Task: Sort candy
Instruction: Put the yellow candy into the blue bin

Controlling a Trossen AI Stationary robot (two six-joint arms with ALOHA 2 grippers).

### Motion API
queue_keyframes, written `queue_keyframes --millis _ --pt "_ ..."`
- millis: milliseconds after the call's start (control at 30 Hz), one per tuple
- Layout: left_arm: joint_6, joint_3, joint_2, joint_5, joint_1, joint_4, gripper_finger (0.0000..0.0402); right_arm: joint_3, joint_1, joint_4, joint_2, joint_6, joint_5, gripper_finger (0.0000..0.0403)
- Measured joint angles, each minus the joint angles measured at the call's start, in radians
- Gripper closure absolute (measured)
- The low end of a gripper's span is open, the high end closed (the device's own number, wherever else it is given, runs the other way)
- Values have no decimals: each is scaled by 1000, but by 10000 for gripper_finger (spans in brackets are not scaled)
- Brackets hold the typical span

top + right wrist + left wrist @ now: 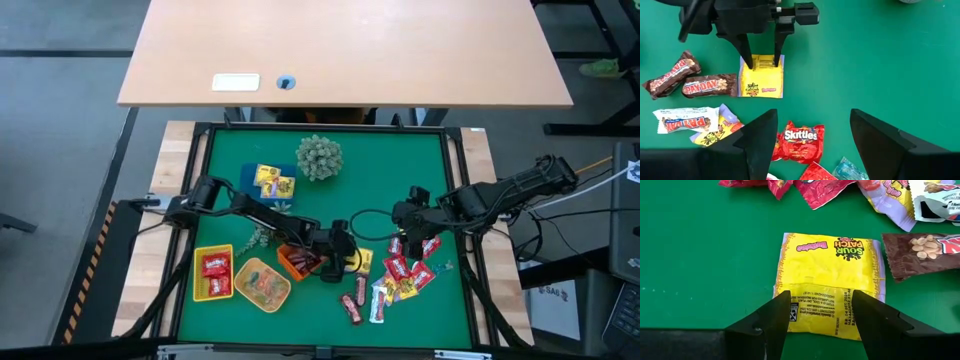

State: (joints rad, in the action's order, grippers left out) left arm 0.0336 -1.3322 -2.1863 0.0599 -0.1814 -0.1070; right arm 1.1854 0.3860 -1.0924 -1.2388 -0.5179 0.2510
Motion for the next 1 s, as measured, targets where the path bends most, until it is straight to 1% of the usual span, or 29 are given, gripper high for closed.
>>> queue_keyframes --millis 233,367,667,833,1000 --pt "7 3 49 0 -7 20 202 0 0 0 0 0 0 153" --pt "9 2 71 0 -16 -8 202 0 0 0 0 0 0 153" --pt "6 2 70 1 -20 -167 202 0 0 3 0 0 -1 153" --pt "-27 2 70 5 -6 -171 202 0 0 3 0 0 -1 153" --pt "-27 1 28 0 0 -187 202 0 0 4 0 0 -1 153"
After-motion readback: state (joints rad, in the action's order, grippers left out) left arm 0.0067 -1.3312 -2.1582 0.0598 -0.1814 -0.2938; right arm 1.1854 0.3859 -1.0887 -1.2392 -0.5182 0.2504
